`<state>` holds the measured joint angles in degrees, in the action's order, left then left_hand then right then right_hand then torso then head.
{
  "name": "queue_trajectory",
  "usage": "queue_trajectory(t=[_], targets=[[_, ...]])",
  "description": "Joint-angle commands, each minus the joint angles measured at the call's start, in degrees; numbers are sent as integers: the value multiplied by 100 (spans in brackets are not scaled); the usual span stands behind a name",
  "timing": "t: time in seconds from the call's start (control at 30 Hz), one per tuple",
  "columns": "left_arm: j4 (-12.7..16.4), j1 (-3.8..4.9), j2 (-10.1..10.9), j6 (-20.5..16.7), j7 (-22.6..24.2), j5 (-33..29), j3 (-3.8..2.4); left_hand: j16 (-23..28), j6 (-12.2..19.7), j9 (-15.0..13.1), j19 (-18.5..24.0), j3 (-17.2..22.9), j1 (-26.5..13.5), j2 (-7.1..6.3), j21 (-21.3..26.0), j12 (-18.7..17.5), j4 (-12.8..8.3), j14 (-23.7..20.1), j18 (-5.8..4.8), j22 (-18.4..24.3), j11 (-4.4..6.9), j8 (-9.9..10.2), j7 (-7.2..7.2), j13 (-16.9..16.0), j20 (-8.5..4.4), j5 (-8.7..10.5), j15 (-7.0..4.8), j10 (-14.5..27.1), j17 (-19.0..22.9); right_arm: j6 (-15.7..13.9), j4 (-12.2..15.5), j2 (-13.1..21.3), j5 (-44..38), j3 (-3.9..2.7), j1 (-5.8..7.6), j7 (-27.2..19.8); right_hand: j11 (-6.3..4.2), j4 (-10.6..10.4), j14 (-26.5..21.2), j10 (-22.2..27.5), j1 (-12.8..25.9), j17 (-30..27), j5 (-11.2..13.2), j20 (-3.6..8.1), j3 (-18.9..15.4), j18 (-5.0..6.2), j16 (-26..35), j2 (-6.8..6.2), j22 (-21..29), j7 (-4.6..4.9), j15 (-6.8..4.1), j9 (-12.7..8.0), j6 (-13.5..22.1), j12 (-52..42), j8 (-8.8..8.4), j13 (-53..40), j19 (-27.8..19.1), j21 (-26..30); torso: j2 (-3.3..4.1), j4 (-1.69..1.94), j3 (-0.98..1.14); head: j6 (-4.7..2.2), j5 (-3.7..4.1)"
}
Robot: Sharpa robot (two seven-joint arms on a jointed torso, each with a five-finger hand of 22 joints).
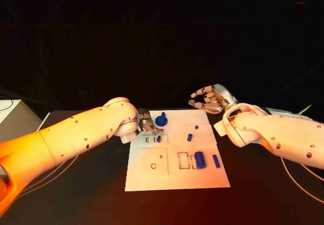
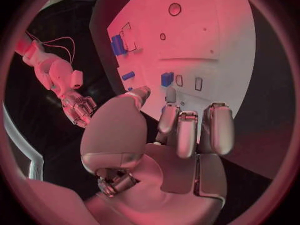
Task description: Assemble the parts on the task board
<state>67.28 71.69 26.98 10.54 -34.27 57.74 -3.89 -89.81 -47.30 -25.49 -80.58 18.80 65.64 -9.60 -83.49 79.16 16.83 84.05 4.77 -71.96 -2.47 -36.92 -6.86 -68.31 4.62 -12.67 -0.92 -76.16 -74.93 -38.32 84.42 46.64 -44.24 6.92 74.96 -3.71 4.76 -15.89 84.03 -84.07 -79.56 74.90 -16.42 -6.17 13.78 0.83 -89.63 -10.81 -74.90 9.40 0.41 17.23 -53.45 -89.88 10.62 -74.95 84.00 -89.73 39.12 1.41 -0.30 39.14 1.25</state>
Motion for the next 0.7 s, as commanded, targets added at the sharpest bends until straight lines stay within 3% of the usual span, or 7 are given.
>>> queue_trajectory(t=[0.03,0.13,0.43,0.57,0.7], targets=[[-104,11,-71,242,-92,119,3,-19,23,-13,-20,-33,-45,3,-37,-39,5,595,-110,-6,6,-27,21,16,1,-9,-17,39,-1507,124,-9,-19,-84,-3,2,40,-4,-1,593,-593,-6,1494,-33,-1,27,-73,-31,-63,-1485,5,-2,-1,39,-12,4,-1505,584,8,18,-1,-13,25,-24],[-230,11,-158,335,-72,100,6,-19,17,-35,-20,-45,-47,5,-38,-61,2,595,-110,-9,12,-50,28,56,0,-19,-20,66,-1507,139,-15,-32,-98,-3,2,58,-3,-2,592,-593,-4,1489,-36,-1,27,-73,-29,-64,-1485,6,-2,-1,42,-12,3,-1505,584,9,15,8,-13,47,-30],[-546,7,-308,495,-2,58,36,-19,10,-90,-17,-55,-22,17,-38,-76,-2,595,-109,-10,25,-106,44,77,-6,-41,-30,82,-1507,163,-9,-53,-138,-3,2,98,-3,-2,592,-593,-4,1489,-36,-1,27,-73,-29,-64,-1485,6,-2,-1,42,-12,3,-1505,584,9,16,-8,-21,109,-38],[-606,5,-337,514,53,22,52,-19,15,-126,-13,-53,1,28,-37,-90,-3,595,-108,-5,33,-138,52,100,-10,-55,-36,98,-1507,166,-11,-61,-156,-3,2,115,-1,-6,592,-593,4,1489,-45,-1,26,-71,-29,-64,-1481,8,-1,-2,49,-12,1,-1505,581,15,23,0,-8,103,-44],[-644,4,-373,511,102,-4,65,-19,27,-155,-9,-38,27,47,-35,-102,-1,595,-107,-1,39,-159,58,117,-15,-70,-41,112,-1507,168,-20,-84,-163,-3,2,126,-1,-6,592,-593,4,1489,-45,-1,26,-71,-29,-64,-1481,8,-1,-2,49,-12,1,-1505,581,15,22,-18,3,113,-49]])
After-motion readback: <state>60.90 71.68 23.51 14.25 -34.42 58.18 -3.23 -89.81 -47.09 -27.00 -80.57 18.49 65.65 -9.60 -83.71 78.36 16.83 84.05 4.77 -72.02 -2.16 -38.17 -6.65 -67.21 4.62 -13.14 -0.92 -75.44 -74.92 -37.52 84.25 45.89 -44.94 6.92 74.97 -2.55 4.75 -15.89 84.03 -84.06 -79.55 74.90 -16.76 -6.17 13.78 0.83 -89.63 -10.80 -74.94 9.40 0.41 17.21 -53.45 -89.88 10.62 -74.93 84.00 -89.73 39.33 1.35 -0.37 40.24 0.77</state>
